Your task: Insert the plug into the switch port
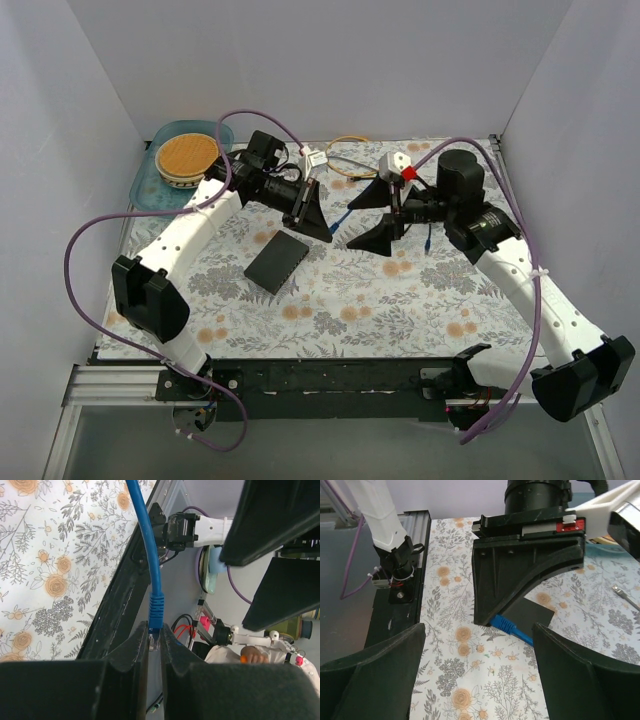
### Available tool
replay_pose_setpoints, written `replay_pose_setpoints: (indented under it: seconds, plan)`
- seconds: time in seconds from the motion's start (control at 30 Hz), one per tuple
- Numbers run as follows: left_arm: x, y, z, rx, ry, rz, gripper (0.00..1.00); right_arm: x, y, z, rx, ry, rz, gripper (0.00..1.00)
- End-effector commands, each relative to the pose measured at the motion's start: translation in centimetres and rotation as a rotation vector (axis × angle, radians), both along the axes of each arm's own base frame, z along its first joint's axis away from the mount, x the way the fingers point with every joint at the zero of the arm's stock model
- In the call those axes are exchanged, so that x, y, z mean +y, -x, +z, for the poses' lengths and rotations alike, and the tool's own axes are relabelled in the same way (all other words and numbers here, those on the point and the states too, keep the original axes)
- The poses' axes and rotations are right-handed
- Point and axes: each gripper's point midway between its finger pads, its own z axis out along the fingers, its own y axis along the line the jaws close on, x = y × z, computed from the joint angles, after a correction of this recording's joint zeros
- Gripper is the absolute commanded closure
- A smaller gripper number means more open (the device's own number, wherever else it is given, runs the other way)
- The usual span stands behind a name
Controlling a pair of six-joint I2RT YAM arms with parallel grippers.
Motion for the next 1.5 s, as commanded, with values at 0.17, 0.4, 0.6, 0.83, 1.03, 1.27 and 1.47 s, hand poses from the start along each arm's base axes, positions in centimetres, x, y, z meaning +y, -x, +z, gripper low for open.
replay_pose_setpoints:
  seconds: [0.17, 0.4, 0.6, 0.83, 1.03, 1.27, 1.47]
  plan:
    - [-0.9, 2.0, 1.6, -0.015, 0.042, -0.063, 1.0, 3.2, 1.0, -0.2, -0.061, 0.025, 0.067, 0.08]
    - [-0.6, 2.1, 2.0, -0.042, 0.038, -0.052, 1.0, 2.4, 0.0, -4.0, -0.026, 0.177, -0.025, 0.13]
    - [-0.4, 2.4, 2.3, -0.057, 0.037, -0.05, 1.0, 1.4, -0.5, -5.0, -0.048, 0.229, -0.092, 0.17]
    - [-0.4, 2.5, 3.0, -0.065, 0.057, -0.055, 1.0, 1.9, -0.2, -5.2, -0.026, 0.23, -0.065, 0.31]
    - [-0.4, 2.7, 3.8, -0.076, 0.078, -0.056, 1.0, 2.4, 0.2, -5.5, -0.018, 0.24, -0.051, 0.46]
    - [-0.6, 2.7, 5.0, -0.099, 0.113, -0.058, 1.0, 2.8, 0.4, -6.4, 0.011, 0.264, -0.054, 0.74]
    - [-0.9, 2.0, 5.1, -0.113, 0.111, -0.018, 0.94, 2.9, 0.1, -6.4, 0.045, 0.26, -0.087, 0.99]
